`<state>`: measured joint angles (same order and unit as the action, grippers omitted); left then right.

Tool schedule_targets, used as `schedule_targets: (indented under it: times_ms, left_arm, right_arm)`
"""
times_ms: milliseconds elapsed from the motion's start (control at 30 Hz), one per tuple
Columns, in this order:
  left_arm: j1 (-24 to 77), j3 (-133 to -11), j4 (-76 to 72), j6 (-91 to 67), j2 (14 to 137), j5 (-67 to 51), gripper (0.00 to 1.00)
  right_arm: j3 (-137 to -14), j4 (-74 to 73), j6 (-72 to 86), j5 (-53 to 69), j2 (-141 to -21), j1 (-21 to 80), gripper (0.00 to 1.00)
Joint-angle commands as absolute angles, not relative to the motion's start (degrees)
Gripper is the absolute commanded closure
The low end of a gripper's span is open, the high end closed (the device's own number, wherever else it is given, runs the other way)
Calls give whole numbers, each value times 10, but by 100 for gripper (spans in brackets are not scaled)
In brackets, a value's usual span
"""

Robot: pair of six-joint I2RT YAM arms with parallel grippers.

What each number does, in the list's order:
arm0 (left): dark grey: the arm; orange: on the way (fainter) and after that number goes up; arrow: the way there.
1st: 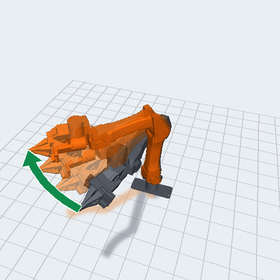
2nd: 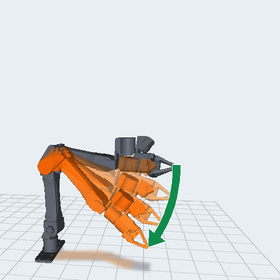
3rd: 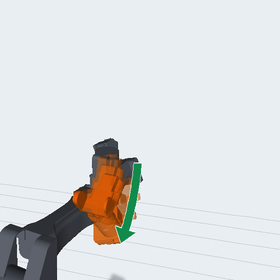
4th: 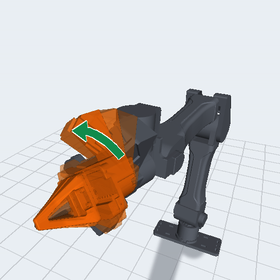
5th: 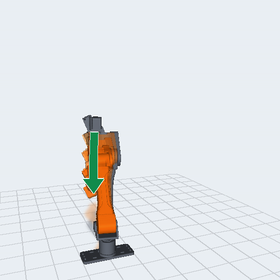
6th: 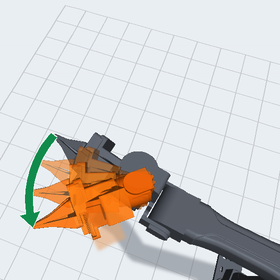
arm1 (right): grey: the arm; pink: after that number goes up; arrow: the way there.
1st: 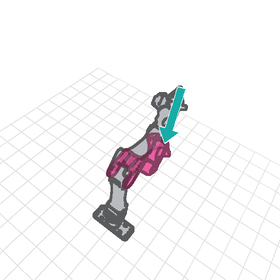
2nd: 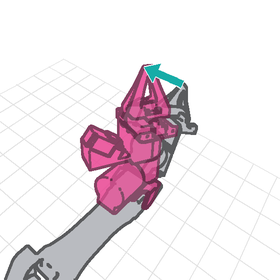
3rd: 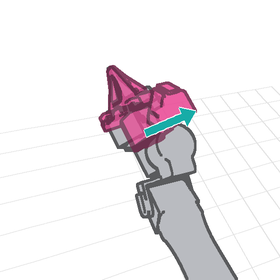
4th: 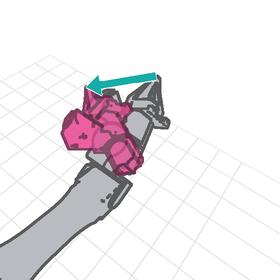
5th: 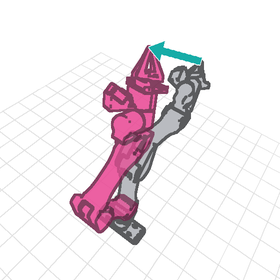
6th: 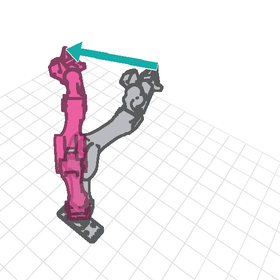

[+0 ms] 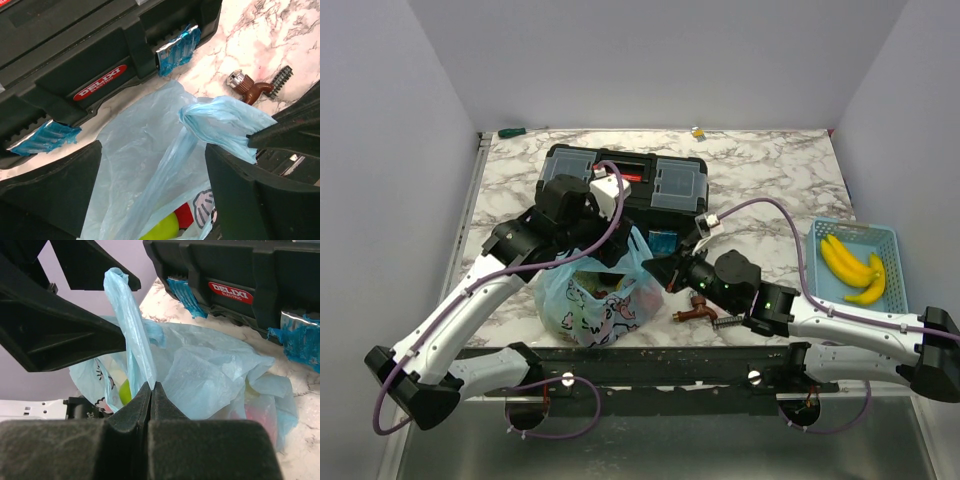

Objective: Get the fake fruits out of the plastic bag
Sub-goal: Adjust the plastic bag at the center of the board.

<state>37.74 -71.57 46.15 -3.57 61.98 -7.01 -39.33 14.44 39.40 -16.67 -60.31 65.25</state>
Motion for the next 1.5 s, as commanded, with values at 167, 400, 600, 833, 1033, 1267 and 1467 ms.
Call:
schedule_targets:
  times_ms: [167,400,600,833,1033,1267,1467]
  left_arm:
    - [381,-711,458,-36,635,-71,32]
    - [382,-691,427,-108,583,42,99]
    - [374,-607,273,-202,461,61,100]
    - [349,-584,132,-331,420,-42,100]
    - [280,-574,-4,-389,408,-205,100]
    - [162,-603,-16,-411,421,-345,100]
    - [79,-584,30,-418,426,-412,100]
  right_arm:
    - [-403,120,382,-188,-585,652,99]
    - [-390,95,462,-268,-570,652,99]
    - [-359,99,626,-357,-558,652,99]
    - [-383,50,784,-426,-567,652,99]
    - [-435,-52,826,-492,-569,652,99]
    - [-406,111,542,-489,-509,650,99]
    - [-359,200,305,-403,-468,651,99]
